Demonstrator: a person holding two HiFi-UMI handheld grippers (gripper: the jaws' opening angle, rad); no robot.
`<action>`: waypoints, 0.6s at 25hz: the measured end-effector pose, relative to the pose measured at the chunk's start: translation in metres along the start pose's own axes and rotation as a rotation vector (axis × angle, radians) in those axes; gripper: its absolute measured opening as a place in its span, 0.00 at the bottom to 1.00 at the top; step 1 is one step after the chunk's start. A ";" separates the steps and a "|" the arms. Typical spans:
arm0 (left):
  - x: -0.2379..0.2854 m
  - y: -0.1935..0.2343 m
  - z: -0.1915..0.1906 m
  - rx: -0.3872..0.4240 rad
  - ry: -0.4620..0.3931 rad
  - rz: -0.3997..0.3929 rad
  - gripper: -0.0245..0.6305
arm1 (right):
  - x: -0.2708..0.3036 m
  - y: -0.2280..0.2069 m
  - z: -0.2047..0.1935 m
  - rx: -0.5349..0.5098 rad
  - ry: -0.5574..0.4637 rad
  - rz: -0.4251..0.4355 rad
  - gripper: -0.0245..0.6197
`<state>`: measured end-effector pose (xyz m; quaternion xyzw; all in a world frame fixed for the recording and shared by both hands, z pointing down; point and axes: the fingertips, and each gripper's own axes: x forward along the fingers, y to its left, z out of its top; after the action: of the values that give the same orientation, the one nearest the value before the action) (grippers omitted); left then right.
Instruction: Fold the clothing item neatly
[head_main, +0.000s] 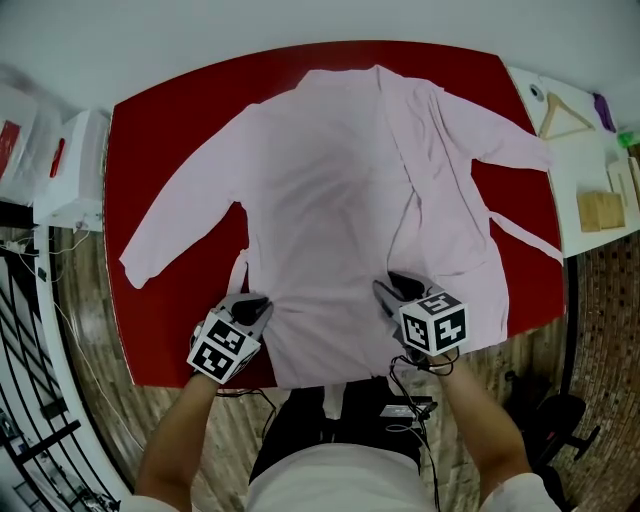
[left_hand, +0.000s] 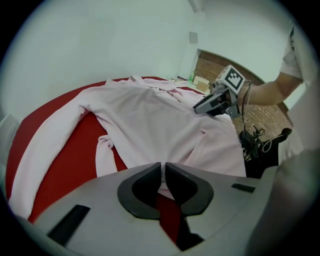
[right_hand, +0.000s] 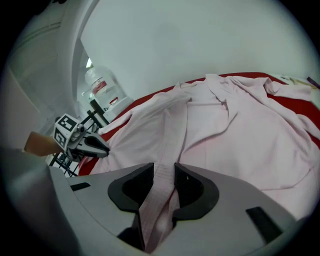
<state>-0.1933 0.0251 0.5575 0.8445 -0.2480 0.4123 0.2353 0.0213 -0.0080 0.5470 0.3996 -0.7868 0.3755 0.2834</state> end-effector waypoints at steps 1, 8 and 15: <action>-0.001 0.001 -0.001 -0.007 -0.006 -0.005 0.09 | 0.000 0.002 -0.002 0.007 0.002 0.004 0.24; -0.006 0.004 -0.008 -0.076 -0.037 -0.027 0.09 | -0.007 0.011 -0.021 0.028 0.031 0.007 0.24; -0.011 0.007 -0.012 -0.088 -0.044 -0.024 0.09 | -0.032 0.001 -0.029 -0.016 -0.029 -0.141 0.24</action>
<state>-0.2097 0.0294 0.5565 0.8451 -0.2607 0.3796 0.2717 0.0415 0.0290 0.5392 0.4571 -0.7636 0.3424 0.3011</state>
